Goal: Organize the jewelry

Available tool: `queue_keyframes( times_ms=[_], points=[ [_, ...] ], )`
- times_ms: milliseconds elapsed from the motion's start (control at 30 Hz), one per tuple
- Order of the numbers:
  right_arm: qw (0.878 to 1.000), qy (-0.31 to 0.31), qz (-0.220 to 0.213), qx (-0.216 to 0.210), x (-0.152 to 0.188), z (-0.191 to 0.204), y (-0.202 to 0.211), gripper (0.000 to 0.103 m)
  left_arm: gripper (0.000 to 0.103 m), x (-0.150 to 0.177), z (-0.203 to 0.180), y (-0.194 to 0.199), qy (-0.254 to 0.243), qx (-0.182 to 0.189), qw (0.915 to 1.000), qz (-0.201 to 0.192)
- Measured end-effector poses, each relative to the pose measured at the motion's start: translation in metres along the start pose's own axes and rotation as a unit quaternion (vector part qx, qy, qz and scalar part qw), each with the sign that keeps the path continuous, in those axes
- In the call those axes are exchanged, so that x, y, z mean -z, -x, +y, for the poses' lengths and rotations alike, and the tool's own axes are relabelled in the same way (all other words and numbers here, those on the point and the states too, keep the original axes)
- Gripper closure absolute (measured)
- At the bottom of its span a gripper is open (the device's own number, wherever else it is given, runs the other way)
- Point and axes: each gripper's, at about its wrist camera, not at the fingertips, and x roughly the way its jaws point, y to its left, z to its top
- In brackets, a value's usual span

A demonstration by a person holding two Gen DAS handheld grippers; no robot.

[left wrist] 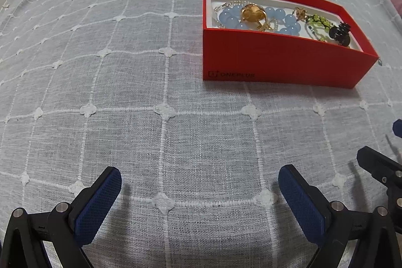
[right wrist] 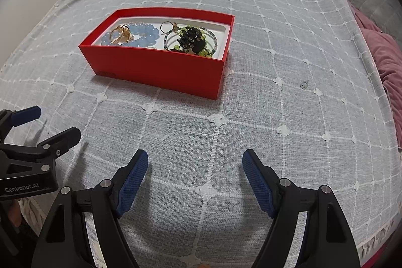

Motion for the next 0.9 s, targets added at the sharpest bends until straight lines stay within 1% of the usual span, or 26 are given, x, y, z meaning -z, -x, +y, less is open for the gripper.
queue_keyframes(
  times_ms=[900],
  points=[
    [1.0,-0.005,-0.002,0.005,0.0003,-0.004,-0.0003,0.023,0.001,0.0029,-0.0013,-0.0013,-0.002,-0.006,1.0,0.0]
  ],
)
